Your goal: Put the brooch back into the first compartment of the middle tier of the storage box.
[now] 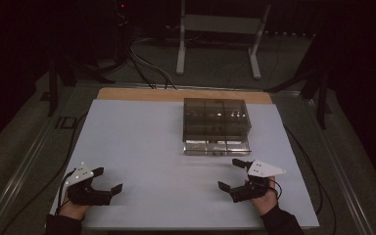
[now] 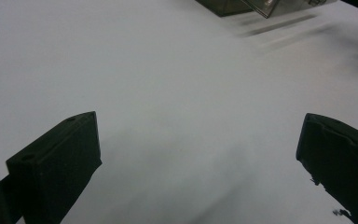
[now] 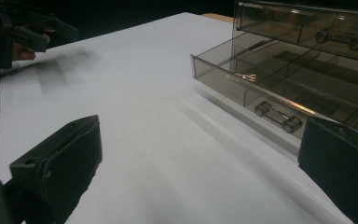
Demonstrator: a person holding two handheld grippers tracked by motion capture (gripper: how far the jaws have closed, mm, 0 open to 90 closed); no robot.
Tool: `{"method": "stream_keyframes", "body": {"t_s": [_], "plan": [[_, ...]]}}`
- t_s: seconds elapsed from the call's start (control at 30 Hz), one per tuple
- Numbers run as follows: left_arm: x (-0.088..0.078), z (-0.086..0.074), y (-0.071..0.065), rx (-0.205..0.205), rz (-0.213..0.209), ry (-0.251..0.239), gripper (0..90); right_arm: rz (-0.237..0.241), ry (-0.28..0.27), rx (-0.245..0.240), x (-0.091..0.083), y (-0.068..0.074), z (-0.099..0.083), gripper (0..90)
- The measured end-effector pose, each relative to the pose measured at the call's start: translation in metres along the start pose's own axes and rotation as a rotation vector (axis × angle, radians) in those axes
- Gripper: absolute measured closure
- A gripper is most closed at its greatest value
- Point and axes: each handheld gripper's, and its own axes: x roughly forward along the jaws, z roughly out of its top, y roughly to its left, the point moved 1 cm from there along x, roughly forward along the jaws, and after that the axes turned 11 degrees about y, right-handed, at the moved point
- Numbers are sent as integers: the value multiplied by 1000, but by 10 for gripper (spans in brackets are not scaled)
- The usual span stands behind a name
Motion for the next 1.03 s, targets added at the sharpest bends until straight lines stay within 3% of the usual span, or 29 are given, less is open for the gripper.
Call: {"method": "stream_keyframes", "body": {"t_s": [0.17, 1.03], "plan": [[-4, -10, -3, -7, 49, -7, 4, 2, 0, 0, 0, 0, 0, 0], [-4, -10, -3, -10, 55, -23, 5, 18, 14, 7, 5, -1, 0, 0]]}}
